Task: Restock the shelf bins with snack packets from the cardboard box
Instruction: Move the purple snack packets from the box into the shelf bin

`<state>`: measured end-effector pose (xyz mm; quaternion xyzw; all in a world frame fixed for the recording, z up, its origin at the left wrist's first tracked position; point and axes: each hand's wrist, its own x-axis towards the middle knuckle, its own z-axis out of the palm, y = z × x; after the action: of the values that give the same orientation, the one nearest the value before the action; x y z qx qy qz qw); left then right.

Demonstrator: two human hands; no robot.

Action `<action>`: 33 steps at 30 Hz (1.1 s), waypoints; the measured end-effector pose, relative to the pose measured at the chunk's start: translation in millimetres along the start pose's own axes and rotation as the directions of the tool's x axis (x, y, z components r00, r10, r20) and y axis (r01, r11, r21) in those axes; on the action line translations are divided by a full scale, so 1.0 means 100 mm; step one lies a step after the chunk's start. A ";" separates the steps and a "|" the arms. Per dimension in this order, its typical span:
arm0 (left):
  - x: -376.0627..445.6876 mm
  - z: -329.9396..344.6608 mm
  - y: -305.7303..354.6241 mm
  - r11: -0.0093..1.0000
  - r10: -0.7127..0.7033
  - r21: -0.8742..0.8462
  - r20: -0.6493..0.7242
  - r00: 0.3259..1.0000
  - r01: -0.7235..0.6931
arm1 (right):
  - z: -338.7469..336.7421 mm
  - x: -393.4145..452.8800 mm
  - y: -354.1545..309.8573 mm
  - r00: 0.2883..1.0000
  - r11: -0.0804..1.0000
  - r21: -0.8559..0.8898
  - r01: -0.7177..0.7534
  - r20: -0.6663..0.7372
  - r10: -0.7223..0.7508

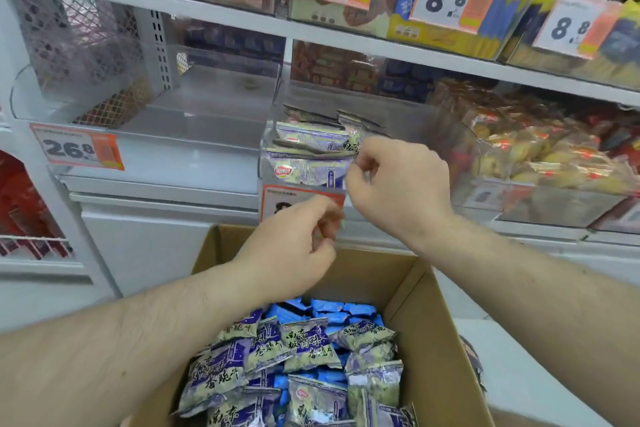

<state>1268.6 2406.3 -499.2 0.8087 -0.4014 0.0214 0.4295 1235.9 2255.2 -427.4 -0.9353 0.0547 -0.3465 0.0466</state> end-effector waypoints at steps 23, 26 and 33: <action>-0.38 0.45 -0.78 0.764 -0.602 0.272 0.625 0.497 0.585 | 1.84 -1.65 0.99 0.063 0.638 -0.502 -0.584 0.755 0.653; -0.36 0.43 -0.70 0.555 -0.709 0.125 0.587 0.389 0.823 | 1.59 -1.41 0.68 0.097 0.464 -0.243 -0.852 0.797 0.596; -0.28 0.44 -0.66 0.183 -0.821 -0.405 0.438 0.365 0.896 | 1.00 -1.38 -0.08 0.288 0.384 0.211 -0.899 0.945 0.154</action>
<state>1280.5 2413.0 -582.2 0.7136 0.1127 -0.3968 0.5662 1198.0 2286.2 -590.9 -0.7680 0.2314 0.1860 0.5675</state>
